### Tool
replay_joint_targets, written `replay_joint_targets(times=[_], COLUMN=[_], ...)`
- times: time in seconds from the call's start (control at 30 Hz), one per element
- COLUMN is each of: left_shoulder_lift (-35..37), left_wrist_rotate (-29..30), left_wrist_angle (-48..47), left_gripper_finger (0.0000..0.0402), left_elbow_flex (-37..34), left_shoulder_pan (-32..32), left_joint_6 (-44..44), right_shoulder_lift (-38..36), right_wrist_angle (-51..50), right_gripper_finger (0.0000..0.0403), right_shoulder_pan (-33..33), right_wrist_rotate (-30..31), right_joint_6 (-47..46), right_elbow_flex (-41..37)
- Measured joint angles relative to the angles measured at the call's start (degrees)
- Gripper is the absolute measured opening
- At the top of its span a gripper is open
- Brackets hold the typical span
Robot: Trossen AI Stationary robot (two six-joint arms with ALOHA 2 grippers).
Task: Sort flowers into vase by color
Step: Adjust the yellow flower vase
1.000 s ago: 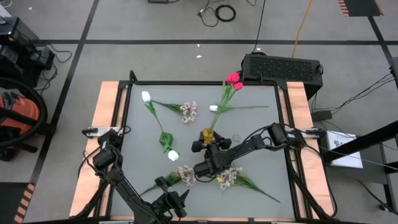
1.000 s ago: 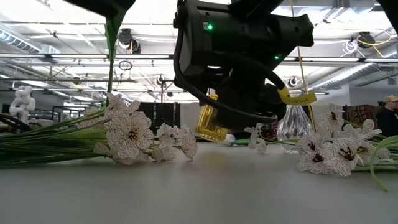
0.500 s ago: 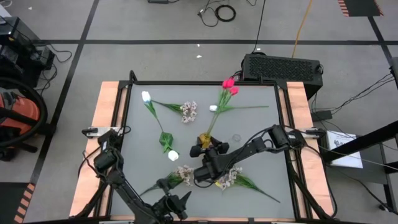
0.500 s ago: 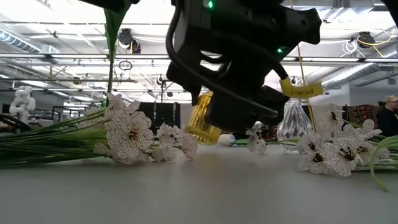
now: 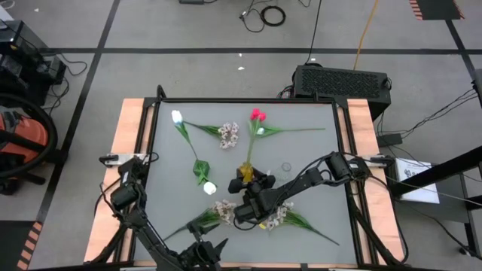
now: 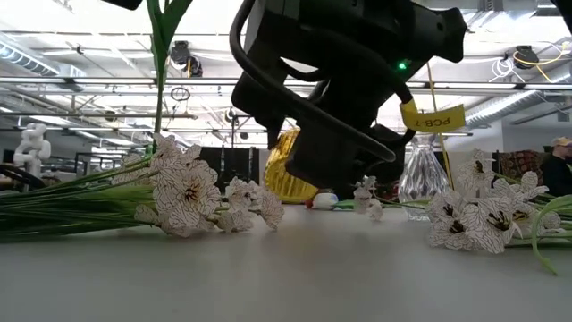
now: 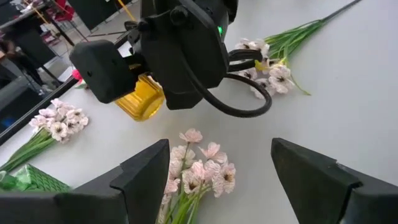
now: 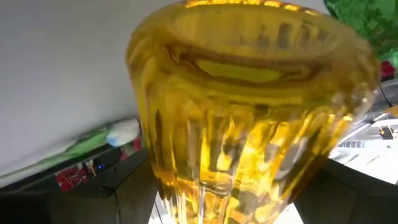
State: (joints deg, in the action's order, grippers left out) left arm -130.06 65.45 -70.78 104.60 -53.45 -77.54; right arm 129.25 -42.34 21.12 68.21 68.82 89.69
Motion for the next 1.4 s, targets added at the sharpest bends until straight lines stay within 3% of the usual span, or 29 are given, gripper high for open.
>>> replay_joint_targets(times=[0.3, 0.53, 0.9, 1.13, 1.4], left_shoulder_lift=[0.00, -0.02, -0.07, -0.07, -0.07], left_wrist_rotate=[-0.02, -0.02, -0.74, -0.85, -0.90], left_wrist_angle=[-0.09, -0.17, -0.17, -0.07, -0.37], left_gripper_finger=[0.0285, 0.0285, 0.0285, 0.0285, 0.0285], left_elbow_flex=[0.00, 0.00, 0.00, 0.00, 0.00], left_shoulder_pan=[-0.07, -0.07, -0.26, -0.87, -1.49], left_joint_6=[0.02, 0.02, -0.08, -0.15, -1.47], right_shoulder_lift=[0.00, 0.00, -5.87, -13.15, -16.20], right_wrist_angle=[0.41, 0.48, -0.33, -2.61, 1.45], right_gripper_finger=[0.0304, 0.0332, 0.0368, 0.0371, 0.0370], right_shoulder_pan=[0.33, 0.37, -0.07, -1.47, -5.72], right_wrist_rotate=[-9.70, -17.69, -22.08, -39.38, -52.07], right_joint_6=[-7.47, -14.65, -27.42, -47.97, -88.42], right_elbow_flex=[0.02, 0.02, 0.00, 0.08, 0.07])
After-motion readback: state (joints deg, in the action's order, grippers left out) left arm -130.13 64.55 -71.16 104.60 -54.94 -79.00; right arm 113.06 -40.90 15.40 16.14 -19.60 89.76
